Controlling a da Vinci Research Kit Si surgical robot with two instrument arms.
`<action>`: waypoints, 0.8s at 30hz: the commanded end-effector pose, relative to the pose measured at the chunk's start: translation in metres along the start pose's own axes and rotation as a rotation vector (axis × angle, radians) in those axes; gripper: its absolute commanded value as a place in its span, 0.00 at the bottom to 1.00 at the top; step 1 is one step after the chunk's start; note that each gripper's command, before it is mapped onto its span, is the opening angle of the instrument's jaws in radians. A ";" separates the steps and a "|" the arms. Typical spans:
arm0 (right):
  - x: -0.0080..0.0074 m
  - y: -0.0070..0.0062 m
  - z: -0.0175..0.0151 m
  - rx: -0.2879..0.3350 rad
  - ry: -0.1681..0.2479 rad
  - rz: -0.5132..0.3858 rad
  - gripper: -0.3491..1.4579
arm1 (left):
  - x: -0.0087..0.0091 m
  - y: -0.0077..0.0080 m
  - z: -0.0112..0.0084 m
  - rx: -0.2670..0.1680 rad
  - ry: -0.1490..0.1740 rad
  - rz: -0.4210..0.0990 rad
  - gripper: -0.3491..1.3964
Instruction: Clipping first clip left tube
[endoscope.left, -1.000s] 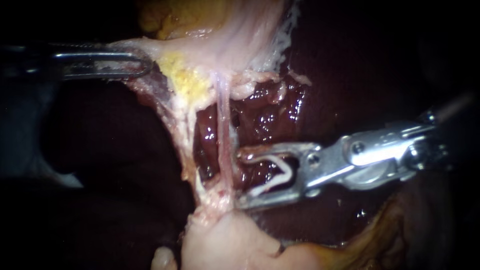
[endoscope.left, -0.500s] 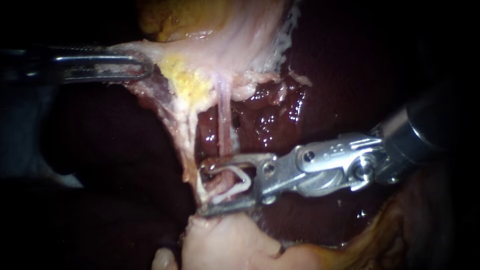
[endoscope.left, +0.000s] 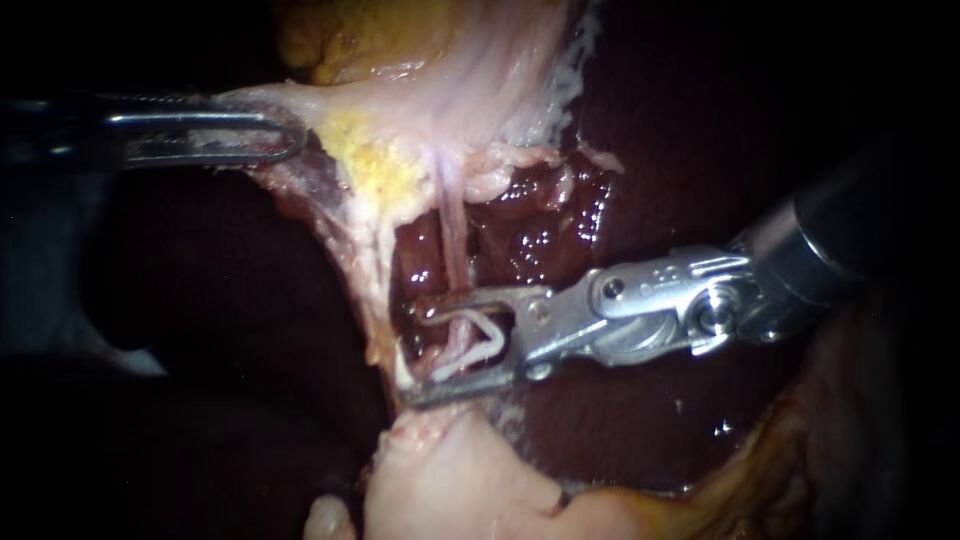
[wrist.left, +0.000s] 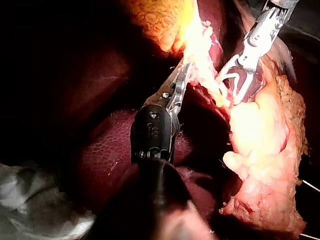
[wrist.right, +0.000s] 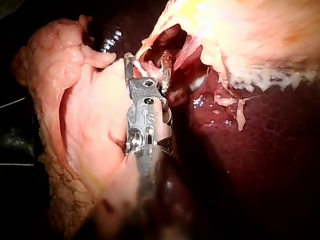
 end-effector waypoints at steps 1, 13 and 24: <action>0.0001 -0.0001 0.0003 0.025 0.010 -0.005 0.46 | 0.0000 0.0000 0.0000 0.000 0.000 0.000 0.00; 0.0007 -0.0019 0.0057 0.136 0.030 -0.035 0.44 | 0.0000 0.0000 0.0001 0.001 0.000 0.000 0.00; 0.0014 -0.0014 0.0083 0.107 0.057 0.028 0.44 | 0.0001 0.0001 0.0002 0.001 0.000 -0.001 0.00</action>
